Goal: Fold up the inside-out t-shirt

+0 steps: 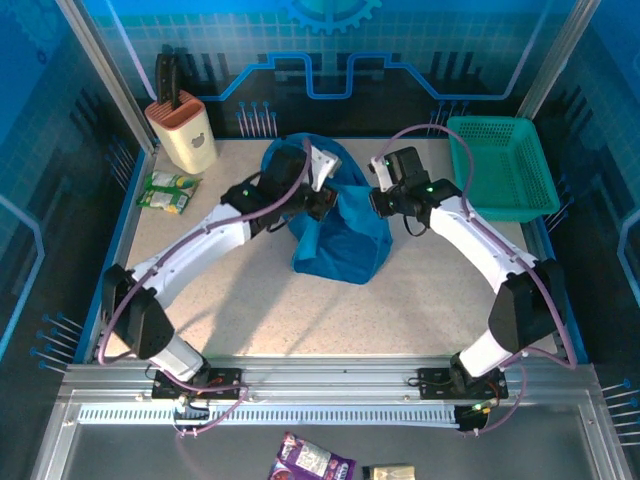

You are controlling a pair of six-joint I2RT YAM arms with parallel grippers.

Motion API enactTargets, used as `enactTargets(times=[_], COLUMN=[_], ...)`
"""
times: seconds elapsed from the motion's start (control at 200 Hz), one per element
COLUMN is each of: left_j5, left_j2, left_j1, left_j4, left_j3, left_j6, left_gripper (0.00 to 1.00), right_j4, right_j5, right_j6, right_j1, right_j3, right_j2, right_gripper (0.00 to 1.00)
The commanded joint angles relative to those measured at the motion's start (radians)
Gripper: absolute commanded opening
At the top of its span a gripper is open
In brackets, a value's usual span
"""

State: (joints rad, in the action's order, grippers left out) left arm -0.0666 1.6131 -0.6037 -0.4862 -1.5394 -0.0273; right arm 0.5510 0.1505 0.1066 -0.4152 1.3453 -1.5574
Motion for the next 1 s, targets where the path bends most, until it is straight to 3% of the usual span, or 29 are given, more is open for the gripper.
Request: enactTargets(times=[0.0, 0.095, 0.265, 0.36, 0.46, 0.64, 0.815, 0.991], left_j5=[-0.126, -0.136, -0.143, -0.141, -0.146, -0.167, -0.192, -0.192], left_j2=[0.079, 0.129, 0.191, 0.208, 0.21, 0.173, 0.122, 0.074], left_j1=[-0.001, 0.001, 0.002, 0.001, 0.002, 0.0, -0.02, -0.065], left_j4=[-0.243, -0.312, -0.402, -0.431, -0.46, -0.492, -0.513, -0.543], left_j3=[-0.137, -0.24, -0.367, -0.405, -0.428, -0.425, -0.384, -0.369], left_j6=[-0.044, -0.06, -0.065, -0.062, -0.057, -0.054, -0.048, -0.045], left_gripper=[0.0, 0.0, 0.0, 0.0, 0.0, 0.0, 0.0, 0.0], right_j4=[0.039, 0.053, -0.083, -0.232, -0.399, -0.692, -0.897, -1.081], right_j5=[-0.002, 0.002, -0.016, 0.038, 0.054, 0.109, 0.211, 0.168], right_j6=[0.131, 0.204, 0.305, 0.339, 0.37, 0.375, 0.334, 0.321], right_j1=[-0.005, -0.041, -0.197, -0.309, -0.386, -0.436, -0.404, -0.326], right_j3=[-0.067, -0.169, -0.402, -0.536, -0.606, -0.589, -0.485, -0.406], right_j2=[0.121, 0.251, 0.451, 0.473, 0.384, 0.114, -0.107, -0.238], right_gripper=[0.39, 0.42, 0.07, 0.0, 0.0, 0.0, 0.0, 0.0])
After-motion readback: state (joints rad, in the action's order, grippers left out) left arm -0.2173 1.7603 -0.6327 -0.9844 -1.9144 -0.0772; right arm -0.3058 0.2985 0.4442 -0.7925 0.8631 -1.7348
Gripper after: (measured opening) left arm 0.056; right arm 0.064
